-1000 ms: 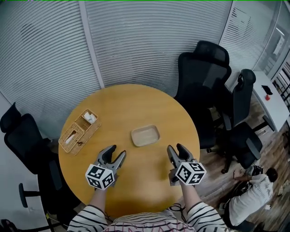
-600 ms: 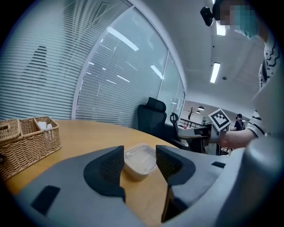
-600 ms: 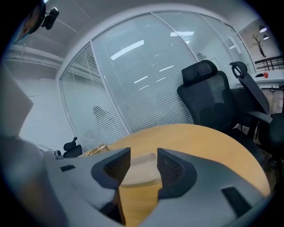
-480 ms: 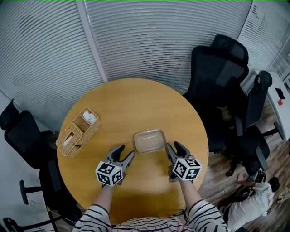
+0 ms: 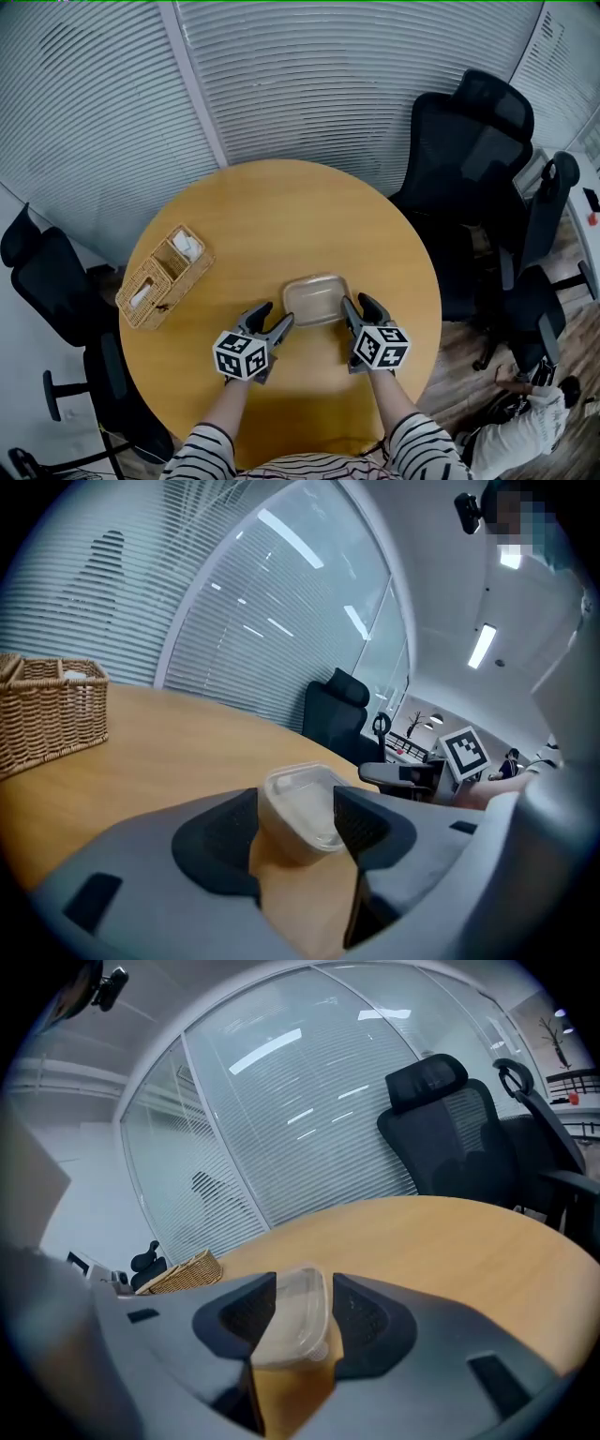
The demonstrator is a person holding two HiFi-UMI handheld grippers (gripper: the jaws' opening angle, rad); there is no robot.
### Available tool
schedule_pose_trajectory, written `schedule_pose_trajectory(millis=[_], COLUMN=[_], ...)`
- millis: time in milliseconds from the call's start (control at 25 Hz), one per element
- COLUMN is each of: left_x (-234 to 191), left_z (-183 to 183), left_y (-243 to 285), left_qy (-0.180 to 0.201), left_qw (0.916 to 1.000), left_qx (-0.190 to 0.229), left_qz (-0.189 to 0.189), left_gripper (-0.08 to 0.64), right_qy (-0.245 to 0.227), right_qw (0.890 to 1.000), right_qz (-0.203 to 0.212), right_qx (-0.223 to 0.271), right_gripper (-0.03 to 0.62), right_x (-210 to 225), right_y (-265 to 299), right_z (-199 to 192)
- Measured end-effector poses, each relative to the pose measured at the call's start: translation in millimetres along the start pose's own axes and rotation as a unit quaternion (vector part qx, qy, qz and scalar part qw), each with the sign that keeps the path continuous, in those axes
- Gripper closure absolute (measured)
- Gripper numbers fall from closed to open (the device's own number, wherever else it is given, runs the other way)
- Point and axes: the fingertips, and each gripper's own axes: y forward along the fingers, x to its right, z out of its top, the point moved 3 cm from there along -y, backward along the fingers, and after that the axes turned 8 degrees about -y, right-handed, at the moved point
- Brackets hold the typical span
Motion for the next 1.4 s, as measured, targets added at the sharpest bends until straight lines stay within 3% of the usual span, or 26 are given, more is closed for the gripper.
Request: schedule_pose_trajectory(millis=[320, 1400], left_x=[-3.0, 15.0], left_z=[-9.7, -7.1], left_y=[17.5, 17.0], left_qy=[-0.024, -0.021], left_qw=[0.9996, 0.9996], left_qx=[-0.016, -0.015], left_qz=[-0.003, -0.014], left_gripper=[0.322, 0.322], right_qy=[0.001, 0.008], right_qw=[1.000, 1.000], right_qz=[0.009, 0.008], right_qx=[-0.014, -0.004], right_gripper=[0.397, 0.399], right_x=[-1.7, -10.0], right_y=[13.8, 0.3], right_z=[-9.7, -4.8])
